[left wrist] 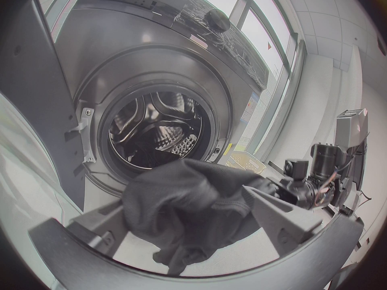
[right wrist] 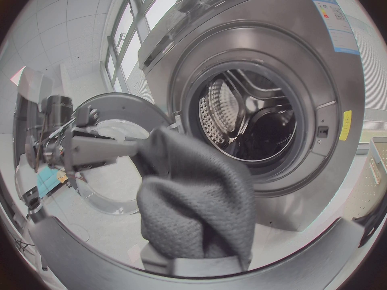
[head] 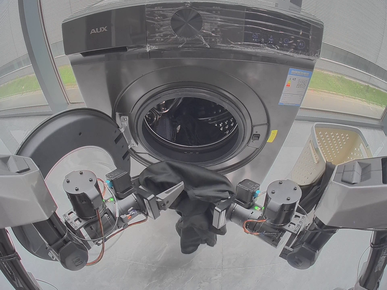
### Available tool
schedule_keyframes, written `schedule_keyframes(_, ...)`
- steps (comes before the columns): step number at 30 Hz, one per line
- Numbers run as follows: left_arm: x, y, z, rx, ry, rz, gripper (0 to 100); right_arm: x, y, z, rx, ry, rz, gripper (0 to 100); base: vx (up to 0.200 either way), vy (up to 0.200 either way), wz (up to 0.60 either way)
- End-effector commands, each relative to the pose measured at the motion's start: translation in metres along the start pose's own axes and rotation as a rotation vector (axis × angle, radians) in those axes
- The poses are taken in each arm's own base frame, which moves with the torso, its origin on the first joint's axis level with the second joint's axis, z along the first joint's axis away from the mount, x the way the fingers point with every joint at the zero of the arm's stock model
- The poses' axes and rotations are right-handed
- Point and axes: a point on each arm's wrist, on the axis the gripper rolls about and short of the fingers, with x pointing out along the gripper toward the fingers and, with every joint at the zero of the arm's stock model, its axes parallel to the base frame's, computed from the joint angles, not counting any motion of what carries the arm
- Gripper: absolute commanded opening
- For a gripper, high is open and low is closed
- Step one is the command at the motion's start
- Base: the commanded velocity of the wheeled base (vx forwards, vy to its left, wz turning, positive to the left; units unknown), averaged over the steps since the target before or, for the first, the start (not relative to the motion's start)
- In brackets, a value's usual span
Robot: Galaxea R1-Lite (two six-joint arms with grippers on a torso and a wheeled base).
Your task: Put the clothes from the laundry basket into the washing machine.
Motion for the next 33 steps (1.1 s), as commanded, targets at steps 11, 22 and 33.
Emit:
schedule_keyframes(11,-0.012,-0.006,-0.026,-0.017,0.134,-0.064,100,0.015,-0.008,0.024,0.007,-0.108,-0.02,0,0.0,0.0,0.0)
schedule_keyframes(22,-0.003,-0.025,-0.048,0.041,0.209,-0.138,100,0.017,-0.013,0.036,0.007,-0.138,-0.035,0,0.0,0.0,0.0)
schedule_keyframes(33,-0.034,-0.029,-0.029,0.052,0.175,-0.146,100,0.018,-0.048,0.044,0.001,-0.168,-0.129,0,0.0,0.0,0.0)
